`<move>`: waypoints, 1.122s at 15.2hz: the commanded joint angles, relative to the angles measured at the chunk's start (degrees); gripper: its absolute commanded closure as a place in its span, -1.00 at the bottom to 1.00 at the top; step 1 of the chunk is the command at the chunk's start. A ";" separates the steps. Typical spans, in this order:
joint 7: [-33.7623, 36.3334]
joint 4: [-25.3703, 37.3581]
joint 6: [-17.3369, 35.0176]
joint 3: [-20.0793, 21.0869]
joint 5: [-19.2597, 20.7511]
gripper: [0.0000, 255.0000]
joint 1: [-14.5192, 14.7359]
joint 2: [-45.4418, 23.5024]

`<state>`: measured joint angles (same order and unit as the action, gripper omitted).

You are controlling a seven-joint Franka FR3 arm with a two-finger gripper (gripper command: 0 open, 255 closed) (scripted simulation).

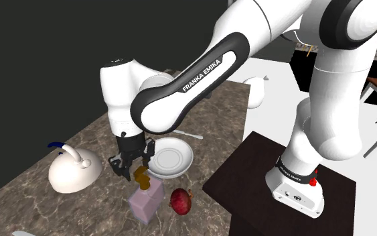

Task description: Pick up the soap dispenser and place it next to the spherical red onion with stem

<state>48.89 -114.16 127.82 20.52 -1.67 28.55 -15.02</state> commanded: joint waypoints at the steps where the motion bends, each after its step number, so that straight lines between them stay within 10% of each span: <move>1: 0.00 0.00 0.00 0.00 0.00 -1.00 0.00 0.01; 17: -0.85 3.20 -6.57 0.17 -1.24 -1.00 -0.79 3.52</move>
